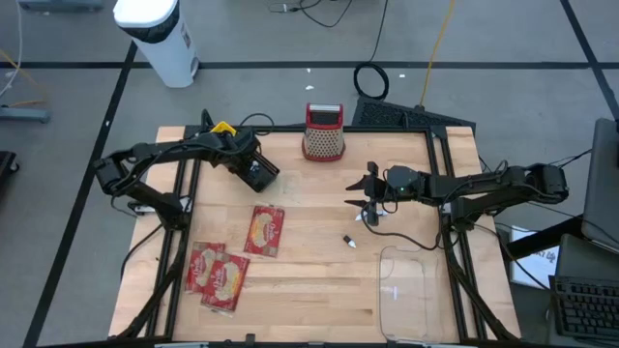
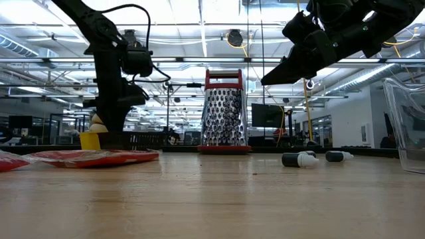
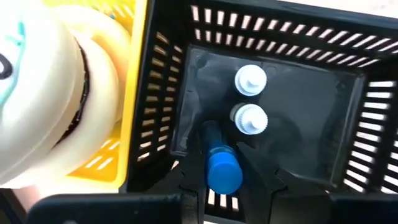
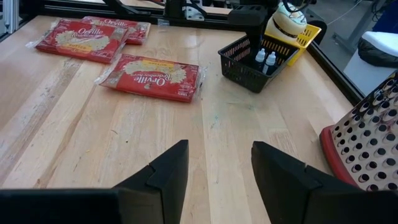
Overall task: Pick & Place Food Item
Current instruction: Put the blue food coloring bottle into the black bin
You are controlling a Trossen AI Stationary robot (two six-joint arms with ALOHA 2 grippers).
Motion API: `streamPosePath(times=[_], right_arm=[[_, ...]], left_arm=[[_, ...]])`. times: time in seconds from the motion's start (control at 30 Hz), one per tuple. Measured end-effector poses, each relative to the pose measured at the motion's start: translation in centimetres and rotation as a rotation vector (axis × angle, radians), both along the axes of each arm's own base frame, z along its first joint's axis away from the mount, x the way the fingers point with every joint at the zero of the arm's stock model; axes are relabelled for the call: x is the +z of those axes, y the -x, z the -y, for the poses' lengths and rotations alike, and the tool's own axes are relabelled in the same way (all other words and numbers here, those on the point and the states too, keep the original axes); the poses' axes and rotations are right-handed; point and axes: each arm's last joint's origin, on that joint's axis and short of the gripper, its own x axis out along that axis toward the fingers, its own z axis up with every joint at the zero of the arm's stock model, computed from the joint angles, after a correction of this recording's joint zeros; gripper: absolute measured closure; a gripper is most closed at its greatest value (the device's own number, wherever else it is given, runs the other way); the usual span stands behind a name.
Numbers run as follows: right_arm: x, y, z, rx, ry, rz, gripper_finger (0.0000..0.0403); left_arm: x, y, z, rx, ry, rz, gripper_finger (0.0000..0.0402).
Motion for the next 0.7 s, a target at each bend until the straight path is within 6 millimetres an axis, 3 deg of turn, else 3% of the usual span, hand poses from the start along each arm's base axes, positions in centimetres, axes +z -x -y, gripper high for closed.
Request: streamPosePath(times=[0.7], right_arm=[[-0.01,0.00,0.00,0.000,0.000,0.000,0.0236]], left_arm=[[0.00,0.01,-0.02,0.008,-0.006,-0.003,0.0313]])
